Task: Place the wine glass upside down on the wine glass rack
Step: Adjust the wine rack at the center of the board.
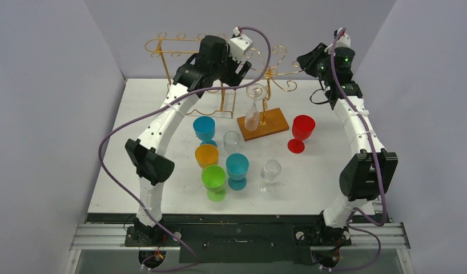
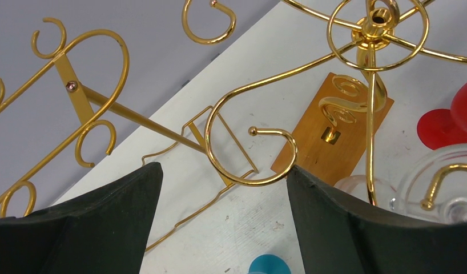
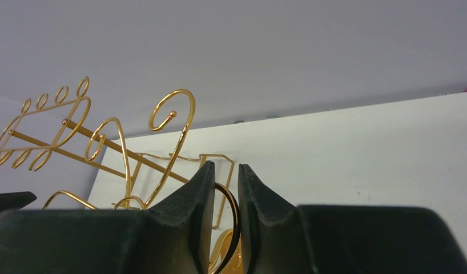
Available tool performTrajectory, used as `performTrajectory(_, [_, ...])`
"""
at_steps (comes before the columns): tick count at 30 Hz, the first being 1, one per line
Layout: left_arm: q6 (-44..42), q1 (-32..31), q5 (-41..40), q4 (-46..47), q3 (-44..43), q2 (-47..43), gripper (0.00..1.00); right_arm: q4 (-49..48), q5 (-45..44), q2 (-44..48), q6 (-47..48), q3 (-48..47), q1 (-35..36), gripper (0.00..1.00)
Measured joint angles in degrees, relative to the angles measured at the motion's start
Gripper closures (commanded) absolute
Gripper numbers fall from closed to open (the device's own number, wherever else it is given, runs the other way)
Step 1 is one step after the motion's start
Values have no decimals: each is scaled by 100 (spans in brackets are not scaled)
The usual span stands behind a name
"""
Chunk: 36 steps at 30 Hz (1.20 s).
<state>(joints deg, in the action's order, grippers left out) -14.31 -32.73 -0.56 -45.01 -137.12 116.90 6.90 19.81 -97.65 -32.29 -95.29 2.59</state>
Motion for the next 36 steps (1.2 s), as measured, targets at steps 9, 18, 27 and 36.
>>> performTrajectory(9, [-164,35,52,-2,-190,317,23,-144,-157,501,-146,597,-9,93])
performTrajectory(18, [-404,118,87,11,-575,575,11,-68,-555,1012,-140,1071,48,96])
performTrajectory(27, [-656,146,83,24,-682,597,4,-11,-719,1060,-142,1097,50,95])
performTrajectory(36, [-1056,173,-114,48,-695,365,4,52,-772,1060,-142,1064,50,94])
